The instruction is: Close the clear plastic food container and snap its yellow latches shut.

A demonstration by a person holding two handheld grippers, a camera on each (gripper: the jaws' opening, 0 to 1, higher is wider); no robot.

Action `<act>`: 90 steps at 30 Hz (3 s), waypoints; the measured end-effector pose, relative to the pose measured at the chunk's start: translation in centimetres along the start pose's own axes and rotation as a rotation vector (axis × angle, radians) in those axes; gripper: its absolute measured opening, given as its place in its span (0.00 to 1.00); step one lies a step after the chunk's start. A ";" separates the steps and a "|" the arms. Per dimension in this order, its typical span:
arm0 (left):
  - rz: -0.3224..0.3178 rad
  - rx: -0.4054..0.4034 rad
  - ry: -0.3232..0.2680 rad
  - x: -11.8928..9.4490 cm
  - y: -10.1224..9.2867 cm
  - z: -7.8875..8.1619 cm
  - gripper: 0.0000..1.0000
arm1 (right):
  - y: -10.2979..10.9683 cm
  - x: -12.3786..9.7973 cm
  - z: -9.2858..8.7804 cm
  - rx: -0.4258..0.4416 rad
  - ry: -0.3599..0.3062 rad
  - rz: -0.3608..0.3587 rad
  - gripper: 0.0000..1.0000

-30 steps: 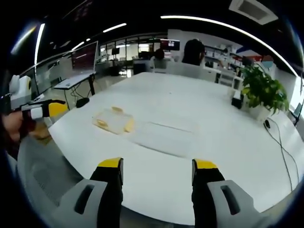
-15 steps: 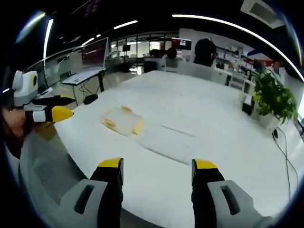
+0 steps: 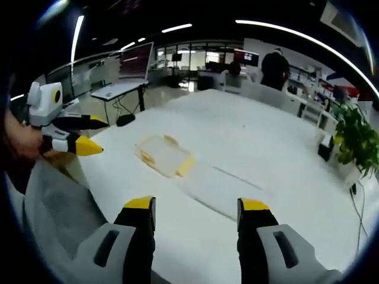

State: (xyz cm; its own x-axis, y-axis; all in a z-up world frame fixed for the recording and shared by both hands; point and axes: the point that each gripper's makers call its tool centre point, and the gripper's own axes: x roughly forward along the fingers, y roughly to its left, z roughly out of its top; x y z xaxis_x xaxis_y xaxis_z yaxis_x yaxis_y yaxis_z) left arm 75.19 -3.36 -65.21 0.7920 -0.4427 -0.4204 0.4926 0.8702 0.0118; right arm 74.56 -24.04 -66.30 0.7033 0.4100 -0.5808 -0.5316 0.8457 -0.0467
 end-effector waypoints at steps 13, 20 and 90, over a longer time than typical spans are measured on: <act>-0.028 0.072 0.046 1.6 2.7 0.1 0.53 | 0.4 2.3 1.1 -0.057 0.021 0.059 0.51; -0.043 0.097 0.057 2.8 3.6 0.3 0.53 | 0.3 3.7 1.8 -0.077 0.028 0.083 0.51; -0.288 0.256 0.363 10.4 10.4 -5.7 0.55 | 3.5 15.2 2.8 -0.271 0.141 0.359 0.50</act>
State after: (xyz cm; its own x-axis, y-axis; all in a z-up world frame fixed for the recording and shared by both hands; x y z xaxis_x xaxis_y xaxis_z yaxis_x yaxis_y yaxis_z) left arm 86.51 2.35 -74.60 0.4581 -0.5129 -0.7259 0.7801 0.6235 0.0518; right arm 84.74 -13.93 -72.98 0.3911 0.5941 -0.7029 -0.8469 0.5313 -0.0221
